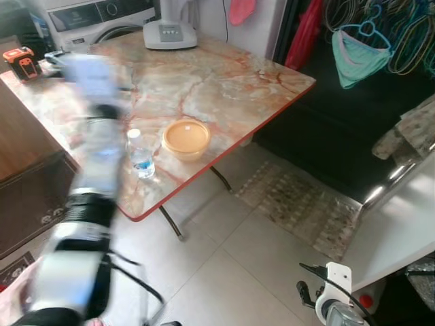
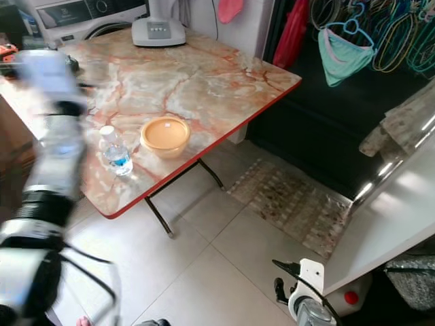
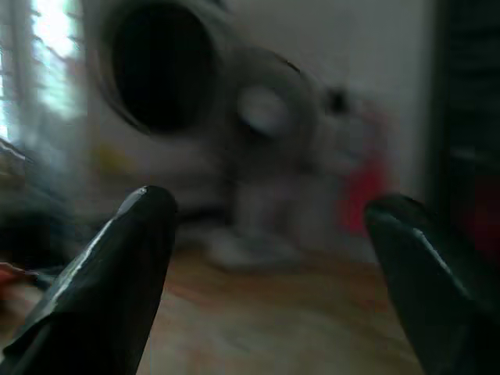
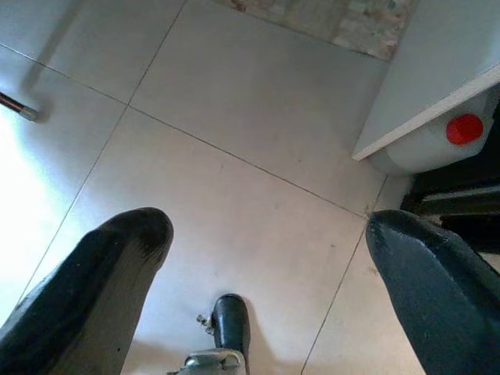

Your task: Restocking fridge

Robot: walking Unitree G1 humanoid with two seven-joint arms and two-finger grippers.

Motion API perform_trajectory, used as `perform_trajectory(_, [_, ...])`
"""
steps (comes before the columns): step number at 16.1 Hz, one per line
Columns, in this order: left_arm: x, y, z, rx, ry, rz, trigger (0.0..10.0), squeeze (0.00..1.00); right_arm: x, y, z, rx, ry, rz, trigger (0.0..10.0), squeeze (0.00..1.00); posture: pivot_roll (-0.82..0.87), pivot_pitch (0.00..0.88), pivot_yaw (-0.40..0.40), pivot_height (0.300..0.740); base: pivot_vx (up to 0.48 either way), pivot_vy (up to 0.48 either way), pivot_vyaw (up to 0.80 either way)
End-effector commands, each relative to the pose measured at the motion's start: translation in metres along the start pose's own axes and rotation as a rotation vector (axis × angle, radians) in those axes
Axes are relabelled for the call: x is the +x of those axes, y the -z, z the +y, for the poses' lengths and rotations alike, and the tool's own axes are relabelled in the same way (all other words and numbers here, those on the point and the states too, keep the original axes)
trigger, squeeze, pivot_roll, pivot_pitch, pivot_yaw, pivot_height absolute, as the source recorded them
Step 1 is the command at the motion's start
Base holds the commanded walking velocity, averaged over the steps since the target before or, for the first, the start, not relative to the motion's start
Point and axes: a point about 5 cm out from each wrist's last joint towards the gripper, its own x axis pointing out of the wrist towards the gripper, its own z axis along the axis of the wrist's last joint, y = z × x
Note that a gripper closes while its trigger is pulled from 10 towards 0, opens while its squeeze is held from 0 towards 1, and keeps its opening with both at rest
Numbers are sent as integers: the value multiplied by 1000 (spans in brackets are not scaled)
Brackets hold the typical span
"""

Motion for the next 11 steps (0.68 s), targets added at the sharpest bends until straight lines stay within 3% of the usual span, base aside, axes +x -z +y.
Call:
perform_trajectory(1, [-2,2,-4,-25,7,25,10000,0,-1,8,-4,7,13,14,10000,0,-14,61,-27,740,0,0,0])
perform_trajectory(3, [-10,14,-3,-57,-14,96,10000,0,-2,14,-3,11,9,19,10000,0,-33,57,-20,740,0,0,0])
perform_trajectory(4, [-13,19,-1,-31,19,149,10000,0,-3,18,-2,16,3,19,10000,0,-19,55,-21,740,0,0,0])
perform_trajectory(6, [-17,18,1,-58,90,281,10000,0,-4,28,-1,16,-1,32,10000,0,17,55,-27,740,0,0,0])
perform_trajectory(8, [-23,5,2,-73,108,336,10000,0,-7,39,-3,12,-3,53,10000,0,60,61,-34,740,0,0,0])
perform_trajectory(11, [-29,-26,4,-17,129,328,10000,0,-10,50,-7,-13,-12,78,10000,0,119,73,-69,740,0,0,0])
